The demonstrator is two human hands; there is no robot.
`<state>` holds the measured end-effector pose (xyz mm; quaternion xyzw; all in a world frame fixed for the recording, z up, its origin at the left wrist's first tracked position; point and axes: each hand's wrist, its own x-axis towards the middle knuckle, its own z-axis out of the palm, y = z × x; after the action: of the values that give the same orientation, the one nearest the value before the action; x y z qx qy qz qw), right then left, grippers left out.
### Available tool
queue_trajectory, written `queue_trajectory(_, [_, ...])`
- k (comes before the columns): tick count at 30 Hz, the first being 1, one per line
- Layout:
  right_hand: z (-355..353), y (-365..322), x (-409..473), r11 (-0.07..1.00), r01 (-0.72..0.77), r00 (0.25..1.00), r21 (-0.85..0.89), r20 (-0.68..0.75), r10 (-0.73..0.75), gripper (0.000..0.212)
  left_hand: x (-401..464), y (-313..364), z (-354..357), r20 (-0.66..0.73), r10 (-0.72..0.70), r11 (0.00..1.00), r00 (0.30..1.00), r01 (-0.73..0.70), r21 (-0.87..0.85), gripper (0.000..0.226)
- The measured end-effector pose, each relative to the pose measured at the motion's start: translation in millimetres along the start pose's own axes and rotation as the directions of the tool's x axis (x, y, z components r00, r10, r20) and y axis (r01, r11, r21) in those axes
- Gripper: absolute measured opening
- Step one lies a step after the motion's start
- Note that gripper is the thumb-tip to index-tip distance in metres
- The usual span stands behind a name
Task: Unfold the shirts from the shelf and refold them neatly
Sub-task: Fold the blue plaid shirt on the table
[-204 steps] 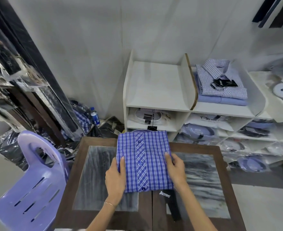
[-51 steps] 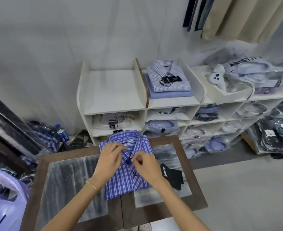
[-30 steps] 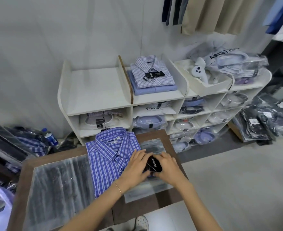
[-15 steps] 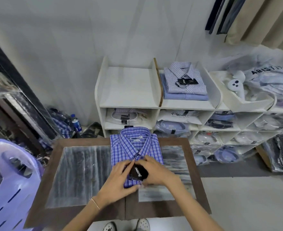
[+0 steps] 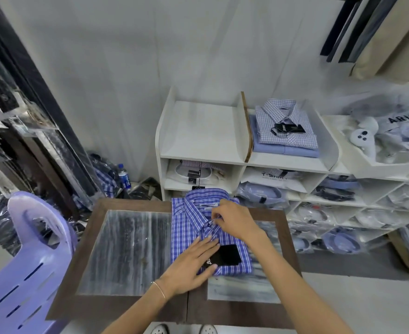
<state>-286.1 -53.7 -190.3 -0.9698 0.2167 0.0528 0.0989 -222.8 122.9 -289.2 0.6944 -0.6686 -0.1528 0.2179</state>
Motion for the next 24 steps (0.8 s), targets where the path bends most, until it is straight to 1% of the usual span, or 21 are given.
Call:
queue_trajectory(2, [2.6, 5.7, -2.0, 0.999, 0.022, 0.995, 0.036, -0.097, -0.019, 0.015, -0.9, -2.1, -0.7, 0.001, -0.017, 0.999, 1.000, 0.017, -0.047, 0.056])
queue_trajectory(3, [8.4, 8.9, -4.0, 0.997, 0.011, 0.992, 0.073, -0.125, -0.001, 0.014, -0.3, -2.5, -1.2, 0.007, -0.029, 0.997, 1.000, 0.029, -0.067, 0.055])
queue_trajectory(5, [26.1, 13.9, -7.7, 0.974, -0.045, 0.989, 0.222, -0.127, 0.075, 0.015, 0.9, -3.0, -1.6, 0.023, -0.047, 0.994, 0.999, 0.049, -0.097, 0.054])
queue_trajectory(7, [40.3, 18.8, -11.7, 0.899, -0.089, 0.987, 0.430, -0.083, 0.137, 0.022, 1.1, -4.8, -1.0, 0.007, -0.042, 0.994, 0.999, 0.043, -0.100, 0.053])
queue_trajectory(8, [43.2, 20.8, -14.1, 0.839, -0.106, 0.982, 0.533, -0.076, 0.173, 0.028, -0.4, -5.5, -1.9, -0.033, -0.036, 0.996, 0.999, 0.033, -0.089, 0.051])
queue_trajectory(9, [44.2, 23.1, -16.7, 0.775, -0.128, 0.969, 0.619, -0.087, 0.230, 0.032, -2.7, -7.0, -2.7, -0.104, -0.031, 0.997, 0.994, 0.023, -0.073, 0.049])
queue_trajectory(10, [43.7, 26.1, -19.9, 0.712, -0.158, 0.944, 0.684, -0.106, 0.312, 0.034, -5.0, -7.6, -3.2, -0.208, -0.038, 0.997, 0.977, 0.024, -0.068, 0.045])
queue_trajectory(11, [43.9, 30.0, -23.8, 0.648, -0.199, 0.902, 0.735, -0.121, 0.414, 0.034, -6.9, -8.7, -4.0, -0.327, -0.088, 0.994, 0.941, 0.061, -0.090, 0.040])
queue_trajectory(12, [46.3, 35.3, -27.8, 0.595, -0.247, 0.848, 0.765, -0.127, 0.514, 0.031, -8.2, -8.8, -4.9, -0.438, -0.194, 0.979, 0.878, 0.142, -0.149, 0.035])
queue_trajectory(13, [51.7, 41.7, -31.3, 0.548, -0.304, 0.795, 0.779, -0.109, 0.596, 0.027, -9.4, -8.7, -4.9, -0.510, -0.349, 0.934, 0.786, 0.249, -0.256, 0.031])
queue_trajectory(14, [57.4, 46.7, -34.9, 0.495, -0.364, 0.757, 0.789, -0.059, 0.651, 0.024, -9.8, -9.2, -4.8, -0.523, -0.519, 0.850, 0.676, 0.346, -0.397, 0.026])
queue_trajectory(15, [64.0, 49.7, -37.8, 0.426, -0.419, 0.731, 0.802, 0.019, 0.682, 0.024, -9.0, -9.9, -5.6, -0.482, -0.666, 0.737, 0.569, 0.407, -0.539, 0.021])
queue_trajectory(16, [70.7, 50.7, -40.6, 0.356, -0.455, 0.718, 0.817, 0.100, 0.688, 0.026, -7.7, -11.0, -6.2, -0.403, -0.771, 0.618, 0.493, 0.429, -0.658, 0.019])
queue_trajectory(17, [76.4, 50.4, -43.3, 0.314, -0.474, 0.716, 0.823, 0.152, 0.681, 0.025, -6.3, -11.6, -7.7, -0.325, -0.828, 0.526, 0.456, 0.433, -0.732, 0.019])
queue_trajectory(18, [80.9, 48.7, -45.7, 0.314, -0.478, 0.723, 0.820, 0.165, 0.671, 0.023, -5.7, -11.6, -9.6, -0.276, -0.852, 0.474, 0.446, 0.431, -0.768, 0.022])
queue_trajectory(20, [86.2, 44.0, -49.4, 0.353, -0.472, 0.735, 0.808, 0.140, 0.663, 0.017, -5.8, -12.0, -13.7, -0.241, -0.861, 0.445, 0.449, 0.433, -0.784, 0.022])
queue_trajectory(22, [89.5, 41.2, -51.9, 0.356, -0.472, 0.729, 0.807, 0.129, 0.673, 0.017, -7.4, -14.0, -14.9, -0.246, -0.853, 0.458, 0.460, 0.437, -0.774, 0.017])
queue_trajectory(24, [89.8, 38.8, -54.7, 0.332, -0.478, 0.732, 0.813, 0.160, 0.662, 0.018, -10.9, -17.6, -13.8, -0.264, -0.838, 0.499, 0.478, 0.474, -0.725, 0.016])
